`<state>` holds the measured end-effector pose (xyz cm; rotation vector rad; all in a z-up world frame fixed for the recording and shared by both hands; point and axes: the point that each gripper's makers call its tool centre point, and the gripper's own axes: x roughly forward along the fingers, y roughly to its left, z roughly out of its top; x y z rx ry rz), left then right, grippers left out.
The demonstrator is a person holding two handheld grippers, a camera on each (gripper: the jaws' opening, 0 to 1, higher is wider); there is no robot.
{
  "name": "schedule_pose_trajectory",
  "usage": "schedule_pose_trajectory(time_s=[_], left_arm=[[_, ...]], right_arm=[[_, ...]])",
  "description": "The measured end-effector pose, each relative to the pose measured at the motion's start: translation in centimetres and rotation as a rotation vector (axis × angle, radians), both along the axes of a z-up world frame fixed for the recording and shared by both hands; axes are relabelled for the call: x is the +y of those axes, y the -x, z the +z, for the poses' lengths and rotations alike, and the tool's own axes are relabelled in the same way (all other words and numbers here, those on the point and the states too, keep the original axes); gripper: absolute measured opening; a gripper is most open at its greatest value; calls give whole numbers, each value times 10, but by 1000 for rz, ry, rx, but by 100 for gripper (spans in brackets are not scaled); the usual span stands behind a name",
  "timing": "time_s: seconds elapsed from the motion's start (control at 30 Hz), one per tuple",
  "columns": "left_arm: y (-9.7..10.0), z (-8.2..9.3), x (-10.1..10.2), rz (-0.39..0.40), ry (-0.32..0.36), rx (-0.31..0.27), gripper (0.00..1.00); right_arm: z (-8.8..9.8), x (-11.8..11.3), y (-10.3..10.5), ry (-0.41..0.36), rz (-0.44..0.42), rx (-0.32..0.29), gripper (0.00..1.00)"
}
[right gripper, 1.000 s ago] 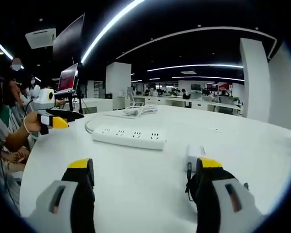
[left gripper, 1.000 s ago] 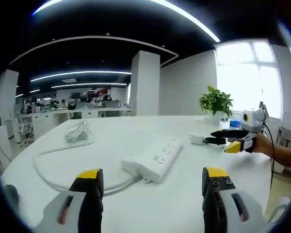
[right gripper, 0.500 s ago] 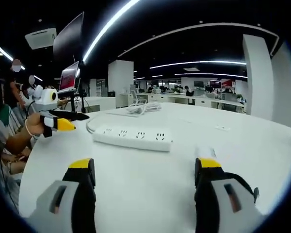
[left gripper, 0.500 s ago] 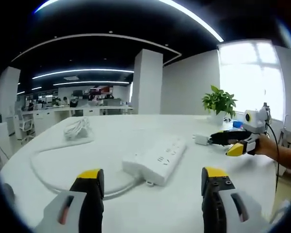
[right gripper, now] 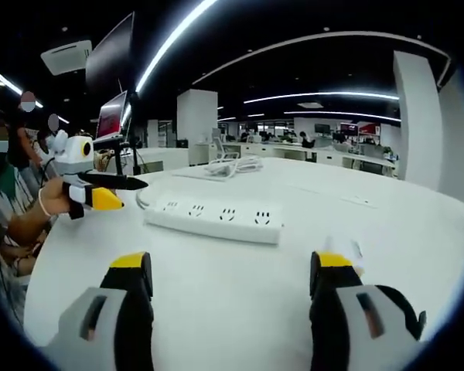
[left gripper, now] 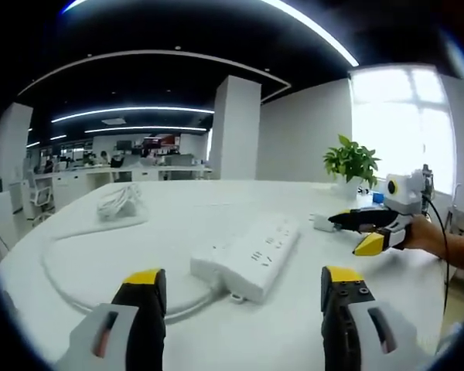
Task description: Straighten the power strip on the desk, plug the charger into it
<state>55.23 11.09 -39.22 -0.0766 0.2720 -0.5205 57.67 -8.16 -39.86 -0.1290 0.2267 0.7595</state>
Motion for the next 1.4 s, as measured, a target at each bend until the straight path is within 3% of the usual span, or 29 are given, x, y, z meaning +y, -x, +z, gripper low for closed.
schedule_pose_trajectory(time_s=[0.9, 1.4], left_arm=[[-6, -6, -3, 15, -12, 24, 79], [-6, -5, -9, -3, -20, 23, 76]], right_arm=[[6, 22, -33, 44, 26, 39, 81], [-7, 25, -49, 100, 45, 102, 77]])
